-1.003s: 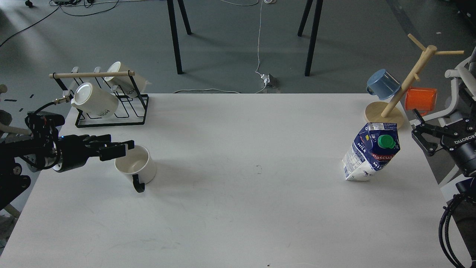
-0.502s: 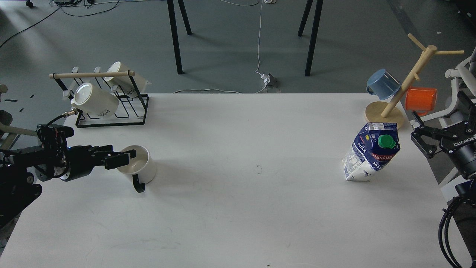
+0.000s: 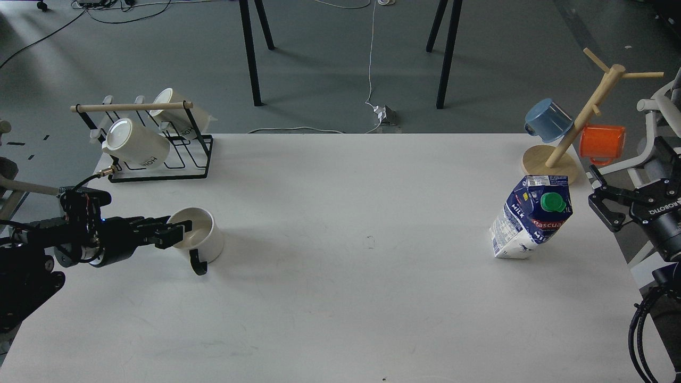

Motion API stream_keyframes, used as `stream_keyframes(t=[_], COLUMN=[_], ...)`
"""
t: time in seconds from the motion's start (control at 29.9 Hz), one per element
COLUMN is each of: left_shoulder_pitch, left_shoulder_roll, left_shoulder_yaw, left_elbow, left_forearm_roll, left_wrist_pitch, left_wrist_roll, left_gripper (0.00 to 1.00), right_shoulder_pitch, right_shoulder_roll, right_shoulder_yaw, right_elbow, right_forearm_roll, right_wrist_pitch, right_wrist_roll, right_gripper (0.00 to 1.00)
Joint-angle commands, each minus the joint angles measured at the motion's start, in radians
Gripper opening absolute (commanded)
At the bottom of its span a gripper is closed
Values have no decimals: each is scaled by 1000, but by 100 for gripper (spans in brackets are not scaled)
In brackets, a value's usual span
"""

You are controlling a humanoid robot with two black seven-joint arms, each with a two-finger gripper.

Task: Place cup and milk with both arms
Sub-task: 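Grasp the white mug by its rim with the left gripper, then carry the white mug farther from the robot toward the table center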

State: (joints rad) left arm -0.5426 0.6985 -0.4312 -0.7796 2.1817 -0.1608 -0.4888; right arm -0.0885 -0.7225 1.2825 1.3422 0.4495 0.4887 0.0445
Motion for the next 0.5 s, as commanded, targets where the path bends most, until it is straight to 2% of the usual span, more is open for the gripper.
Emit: stream_keyframes(t=[0.0, 0.23, 0.47], left_shoulder_pitch=[-5, -11, -94], left_shoulder_roll=[4, -1, -11], left_shoulder_yaw=[0, -3, -12], left_elbow=[3, -15, -131], left_forearm_roll=[0, 0, -2], left_wrist_pitch=[3, 6, -35], left_wrist_roll=[0, 0, 0], left_gripper=[0, 0, 0], right_shoulder_pitch=[-5, -13, -20], right_shoulder_roll=[0, 0, 0], right_shoulder_yaw=[0, 0, 3], right_elbow=[0, 0, 0], right_forearm_roll=[0, 0, 0], right_wrist_pitch=[0, 0, 0], right_wrist_roll=[2, 2, 2], right_gripper=[99, 99, 99])
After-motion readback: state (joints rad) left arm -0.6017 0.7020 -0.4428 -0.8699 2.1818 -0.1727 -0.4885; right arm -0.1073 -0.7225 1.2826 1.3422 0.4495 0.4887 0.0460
